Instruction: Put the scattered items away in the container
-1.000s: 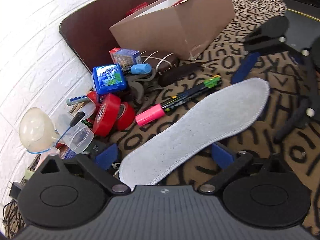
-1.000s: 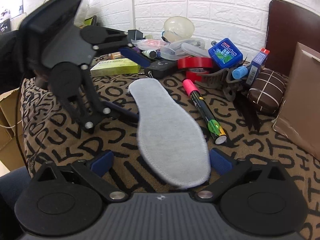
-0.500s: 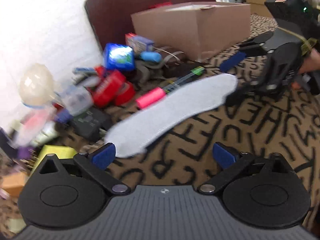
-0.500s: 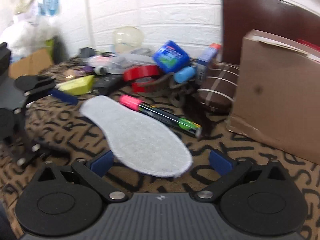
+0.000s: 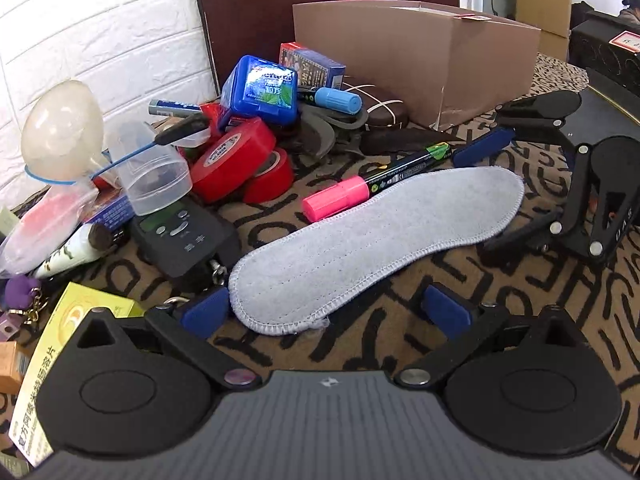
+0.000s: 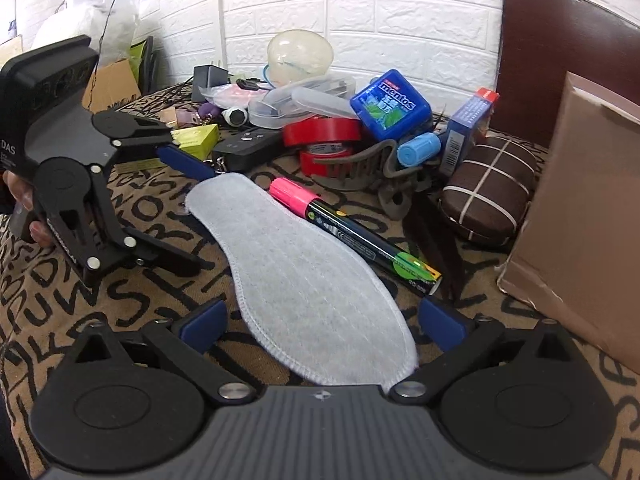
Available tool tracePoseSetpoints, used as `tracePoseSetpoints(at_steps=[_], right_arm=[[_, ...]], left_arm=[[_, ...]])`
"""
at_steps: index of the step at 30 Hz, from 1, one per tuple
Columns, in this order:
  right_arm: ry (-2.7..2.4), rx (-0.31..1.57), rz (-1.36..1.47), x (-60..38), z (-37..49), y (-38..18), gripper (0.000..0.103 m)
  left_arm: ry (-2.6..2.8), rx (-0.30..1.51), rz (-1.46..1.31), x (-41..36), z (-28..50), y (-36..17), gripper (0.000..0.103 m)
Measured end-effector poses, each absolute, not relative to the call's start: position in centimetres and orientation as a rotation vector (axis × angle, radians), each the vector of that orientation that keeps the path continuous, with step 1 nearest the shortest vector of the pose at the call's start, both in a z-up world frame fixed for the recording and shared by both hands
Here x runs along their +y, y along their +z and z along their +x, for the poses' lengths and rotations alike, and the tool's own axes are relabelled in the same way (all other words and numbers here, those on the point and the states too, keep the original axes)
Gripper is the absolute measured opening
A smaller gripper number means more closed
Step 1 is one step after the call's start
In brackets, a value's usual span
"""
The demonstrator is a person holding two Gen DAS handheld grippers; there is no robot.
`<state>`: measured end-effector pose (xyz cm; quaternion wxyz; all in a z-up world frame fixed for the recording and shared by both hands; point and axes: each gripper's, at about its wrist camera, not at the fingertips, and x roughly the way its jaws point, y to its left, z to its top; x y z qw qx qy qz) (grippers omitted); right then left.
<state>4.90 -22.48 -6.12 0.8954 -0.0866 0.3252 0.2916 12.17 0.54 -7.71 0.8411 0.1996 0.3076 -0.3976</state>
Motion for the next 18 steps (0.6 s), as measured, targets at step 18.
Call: tracePoseSetpoints(at_steps=[18], right_arm=[[0.596, 0.622, -0.161, -23.6, 2.4, -3.5, 0.083]], left_arm=[[-0.884, 0.483, 0.488, -0.4, 8.5, -4.5, 0.069]])
